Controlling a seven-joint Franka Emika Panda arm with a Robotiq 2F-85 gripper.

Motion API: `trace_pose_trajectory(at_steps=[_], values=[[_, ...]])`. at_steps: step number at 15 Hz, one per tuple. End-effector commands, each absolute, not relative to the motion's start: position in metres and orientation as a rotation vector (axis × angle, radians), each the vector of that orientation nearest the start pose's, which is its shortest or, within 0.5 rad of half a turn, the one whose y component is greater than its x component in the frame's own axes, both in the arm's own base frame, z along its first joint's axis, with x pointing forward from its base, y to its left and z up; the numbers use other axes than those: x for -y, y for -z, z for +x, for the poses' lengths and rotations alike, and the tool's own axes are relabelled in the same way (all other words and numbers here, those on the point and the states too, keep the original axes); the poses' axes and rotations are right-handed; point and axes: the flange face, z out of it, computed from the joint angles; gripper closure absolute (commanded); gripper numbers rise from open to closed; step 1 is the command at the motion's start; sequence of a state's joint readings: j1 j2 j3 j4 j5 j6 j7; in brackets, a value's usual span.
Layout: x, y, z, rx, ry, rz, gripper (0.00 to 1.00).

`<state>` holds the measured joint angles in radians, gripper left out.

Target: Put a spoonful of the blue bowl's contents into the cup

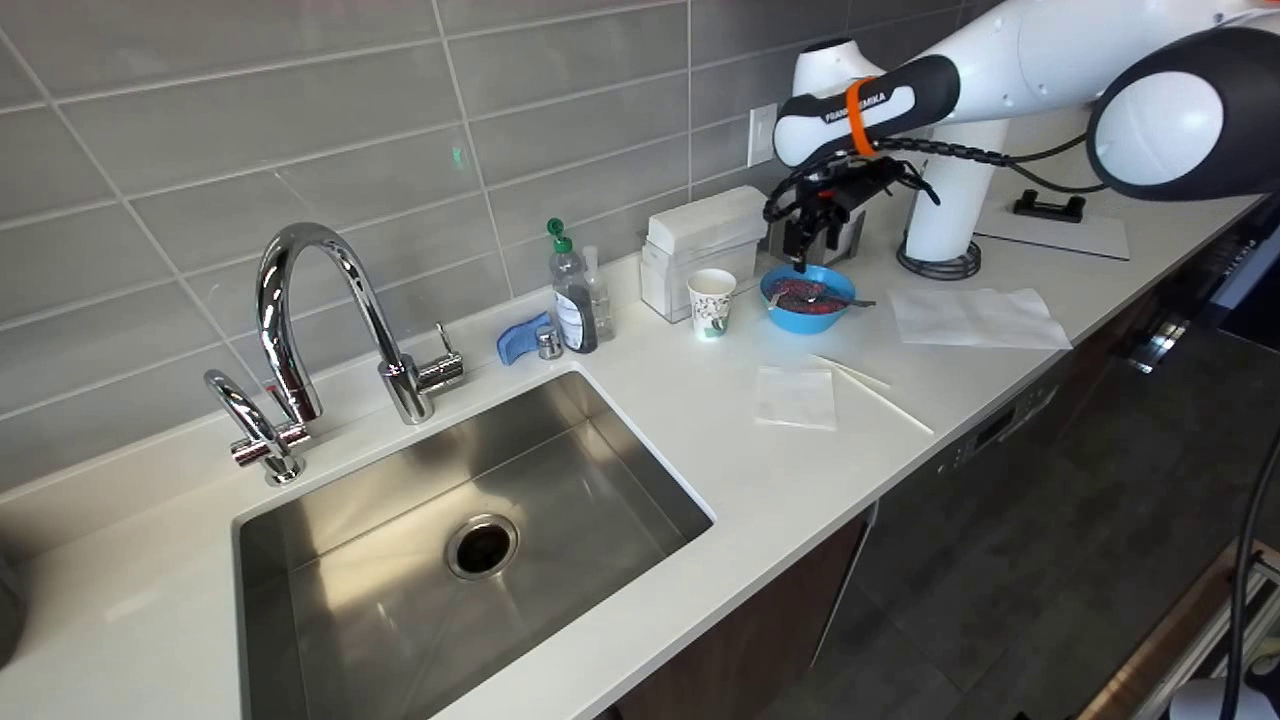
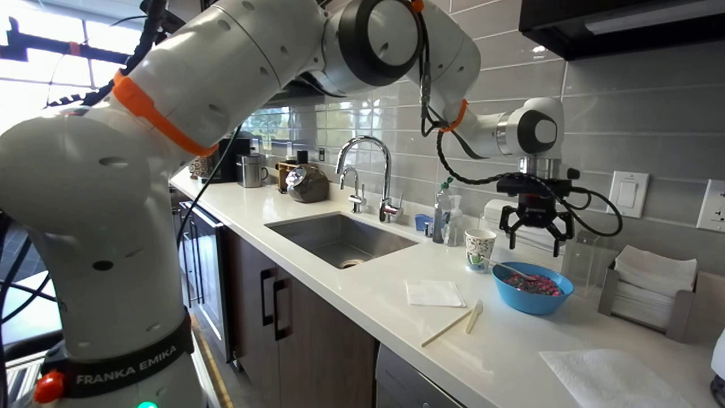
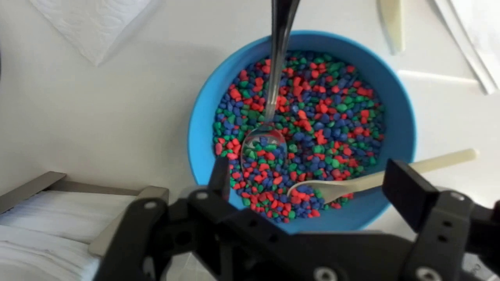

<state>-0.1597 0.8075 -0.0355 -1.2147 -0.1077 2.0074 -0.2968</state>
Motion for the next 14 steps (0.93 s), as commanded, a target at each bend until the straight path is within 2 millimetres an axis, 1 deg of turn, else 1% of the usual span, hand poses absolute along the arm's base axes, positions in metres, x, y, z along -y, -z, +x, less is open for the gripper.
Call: trace_pose_trajectory(at_steps=[1, 5, 8, 10, 12, 13, 14], values=[[0.145, -0.316, 0.697, 0.104, -0.065, -3.122, 0.0], [0.154, -0.331, 0.658, -0.017, -0.053, -3.04, 0.0], [0.157, -0.339, 0.627, -0.052, -0.046, -3.052, 0.0], [0.153, -0.342, 0.605, -0.07, -0.056, -3.067, 0.0], [0.146, -0.342, 0.584, -0.122, -0.044, -3.065, 0.0], [0.157, -0.341, 0.615, -0.063, -0.07, -3.068, 0.0], [0.154, -0.341, 0.605, -0.075, -0.068, -3.069, 0.0]])
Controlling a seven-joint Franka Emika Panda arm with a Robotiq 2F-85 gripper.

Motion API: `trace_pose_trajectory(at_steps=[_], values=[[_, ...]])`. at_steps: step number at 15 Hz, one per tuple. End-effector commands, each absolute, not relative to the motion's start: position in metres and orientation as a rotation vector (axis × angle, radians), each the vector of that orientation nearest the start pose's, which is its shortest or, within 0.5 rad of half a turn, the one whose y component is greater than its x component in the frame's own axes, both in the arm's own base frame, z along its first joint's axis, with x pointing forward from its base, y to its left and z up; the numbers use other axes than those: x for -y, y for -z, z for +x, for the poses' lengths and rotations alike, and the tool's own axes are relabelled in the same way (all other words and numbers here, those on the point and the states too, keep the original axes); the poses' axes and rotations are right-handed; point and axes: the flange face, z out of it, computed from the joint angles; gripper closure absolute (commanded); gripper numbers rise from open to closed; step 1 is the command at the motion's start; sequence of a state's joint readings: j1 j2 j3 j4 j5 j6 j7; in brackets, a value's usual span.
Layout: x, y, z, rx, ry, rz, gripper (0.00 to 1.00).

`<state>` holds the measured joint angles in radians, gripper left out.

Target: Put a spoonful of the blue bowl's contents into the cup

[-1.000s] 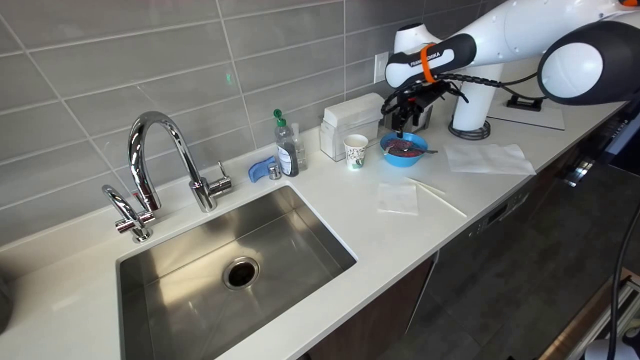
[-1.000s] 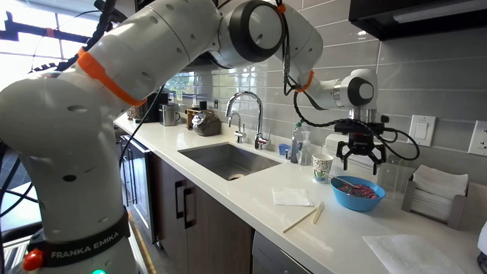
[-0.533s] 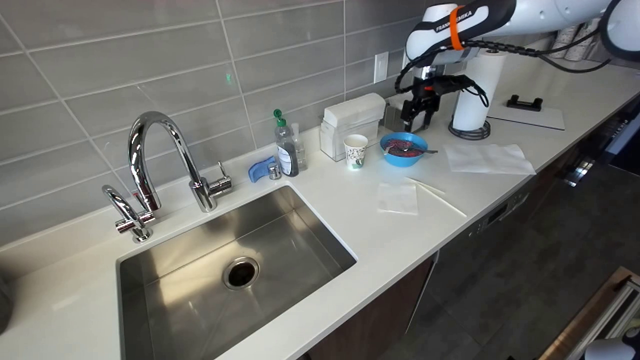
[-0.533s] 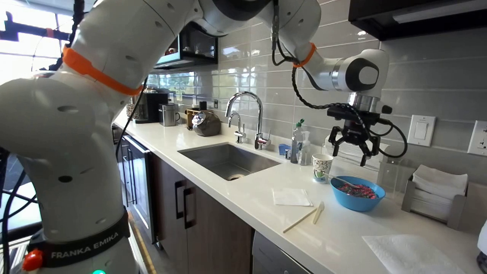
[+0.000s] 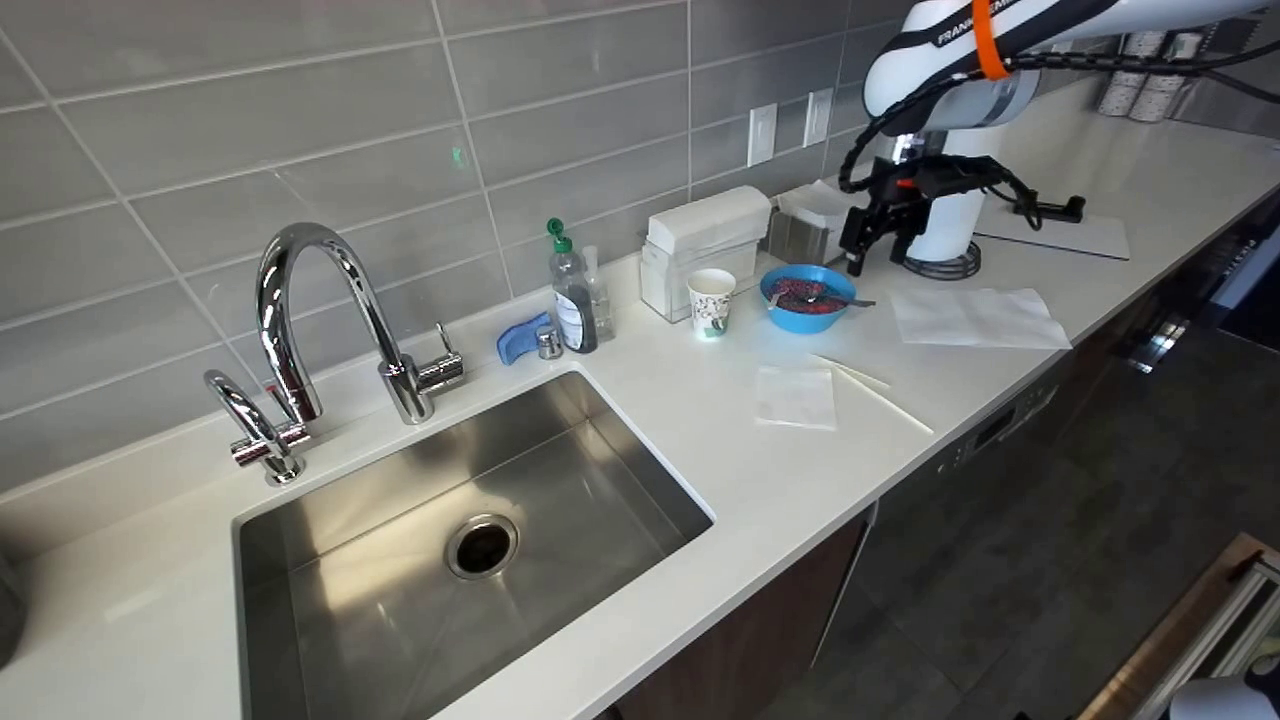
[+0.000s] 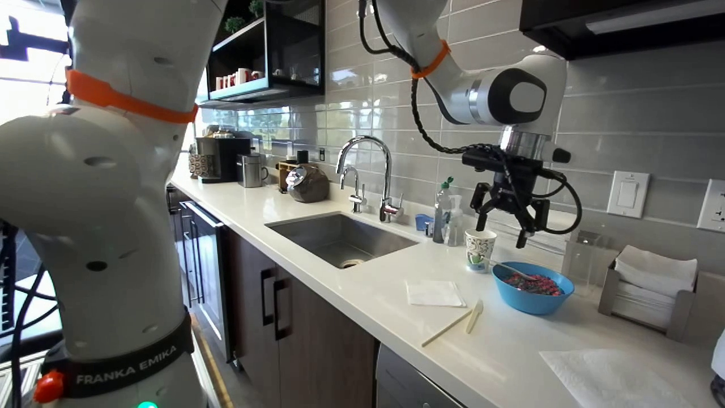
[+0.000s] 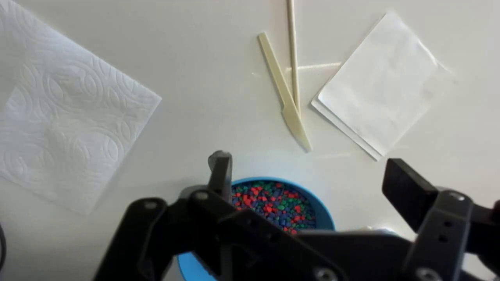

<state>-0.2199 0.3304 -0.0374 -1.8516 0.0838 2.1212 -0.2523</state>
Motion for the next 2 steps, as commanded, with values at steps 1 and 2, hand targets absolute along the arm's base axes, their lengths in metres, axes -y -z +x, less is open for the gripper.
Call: trace_pose_trajectory(at_steps=[1, 2], values=[[0.1513, -0.342, 0.598, -0.082, -0.066, -3.069, 0.0], [0.1495, -0.3429, 0.5933, -0.087, -0.067, -3.068, 0.0]])
